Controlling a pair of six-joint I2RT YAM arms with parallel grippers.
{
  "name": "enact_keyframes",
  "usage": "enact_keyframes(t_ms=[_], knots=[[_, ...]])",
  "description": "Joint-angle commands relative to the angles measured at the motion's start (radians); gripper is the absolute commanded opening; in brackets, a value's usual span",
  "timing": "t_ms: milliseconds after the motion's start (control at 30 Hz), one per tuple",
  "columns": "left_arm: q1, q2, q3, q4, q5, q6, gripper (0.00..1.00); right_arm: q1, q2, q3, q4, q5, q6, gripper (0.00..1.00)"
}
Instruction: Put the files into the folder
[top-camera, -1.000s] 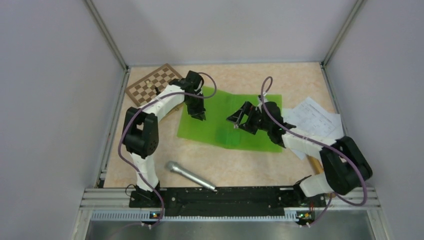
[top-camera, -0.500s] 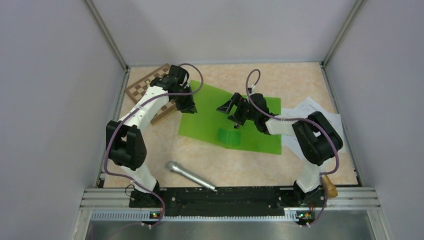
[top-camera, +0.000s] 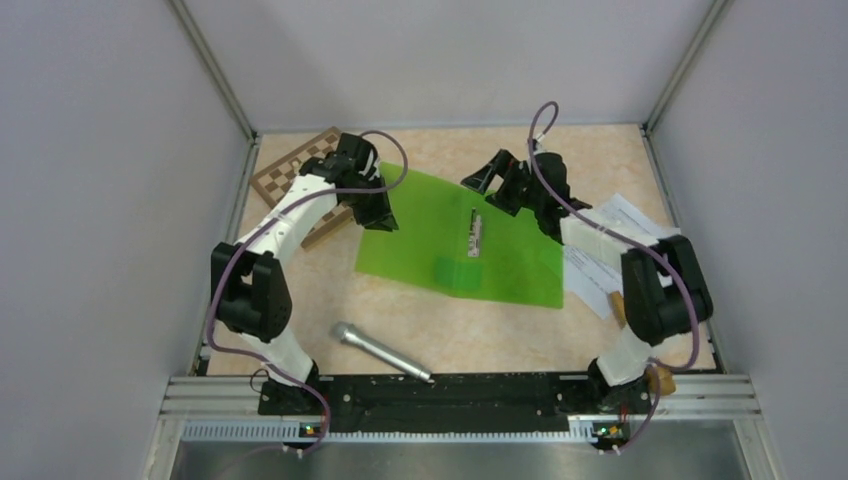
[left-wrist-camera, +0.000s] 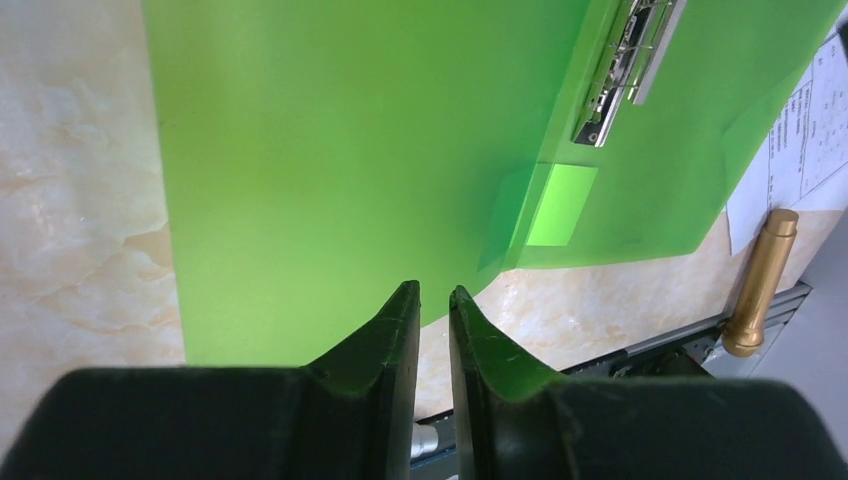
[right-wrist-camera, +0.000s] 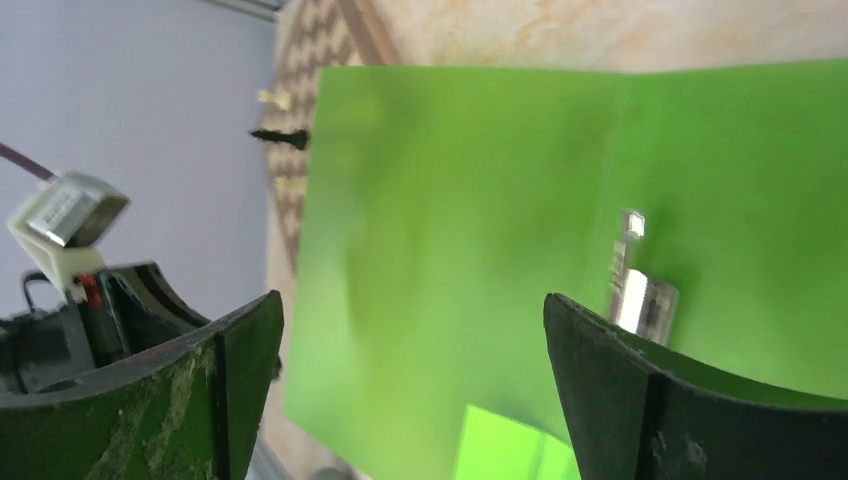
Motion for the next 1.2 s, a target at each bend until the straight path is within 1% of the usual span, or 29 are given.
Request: enact_keyframes(t_ms=[0, 67, 100, 167, 233, 267, 333, 500, 567, 633, 700, 800, 1000, 1167], knots=[[-0.029, 0.073, 0.077, 0.046, 0.053, 0.014, 0.22, -0.019, -0.27, -0.037, -0.431, 0.251, -0.259, 0.99], [-0.048, 0.102, 0.115, 0.046, 0.029, 0.016, 0.22, -0.063, -0.376, -0.076, -0.582, 0.399, -0.327, 0.99], [-0.052, 0.113, 0.129, 0.042, 0.007, 0.015, 0.22, -0.102, -0.428, -0.105, -0.638, 0.441, -0.349, 0.99], [-0.051, 0.128, 0.147, 0.028, -0.038, 0.011, 0.22, -0.223, -0.553, -0.171, -0.716, 0.467, -0.377, 0.99], [-0.052, 0.13, 0.151, 0.029, -0.073, 0.013, 0.23, -0.331, -0.641, -0.237, -0.764, 0.465, -0.385, 0.99], [-0.052, 0.13, 0.15, 0.036, -0.081, 0.016, 0.23, -0.383, -0.674, -0.265, -0.78, 0.469, -0.384, 0.99], [-0.051, 0.141, 0.156, 0.053, -0.069, 0.015, 0.24, -0.446, -0.711, -0.309, -0.814, 0.491, -0.363, 0.99], [-0.056, 0.23, 0.184, 0.076, -0.038, -0.006, 0.24, -0.568, -0.673, -0.352, -0.853, 0.472, -0.31, 0.99], [-0.061, 0.241, 0.17, 0.087, -0.034, -0.007, 0.24, -0.664, -0.667, -0.378, -0.838, 0.39, -0.307, 0.99], [-0.064, 0.244, 0.152, 0.102, -0.034, -0.008, 0.24, -0.791, -0.67, -0.406, -0.821, 0.297, -0.32, 0.99], [-0.068, 0.255, 0.149, 0.105, -0.026, -0.009, 0.24, -0.852, -0.665, -0.417, -0.818, 0.254, -0.339, 0.99], [-0.083, 0.268, 0.153, 0.107, -0.035, -0.003, 0.24, -0.906, -0.65, -0.437, -0.805, 0.234, -0.347, 0.99], [-0.085, 0.27, 0.133, 0.112, -0.024, 0.003, 0.24, -1.063, -0.62, -0.543, -0.717, 0.093, -0.365, 0.99], [-0.094, 0.281, 0.134, 0.114, 0.003, 0.009, 0.23, -1.071, -0.64, -0.576, -0.682, 0.114, -0.354, 0.99]])
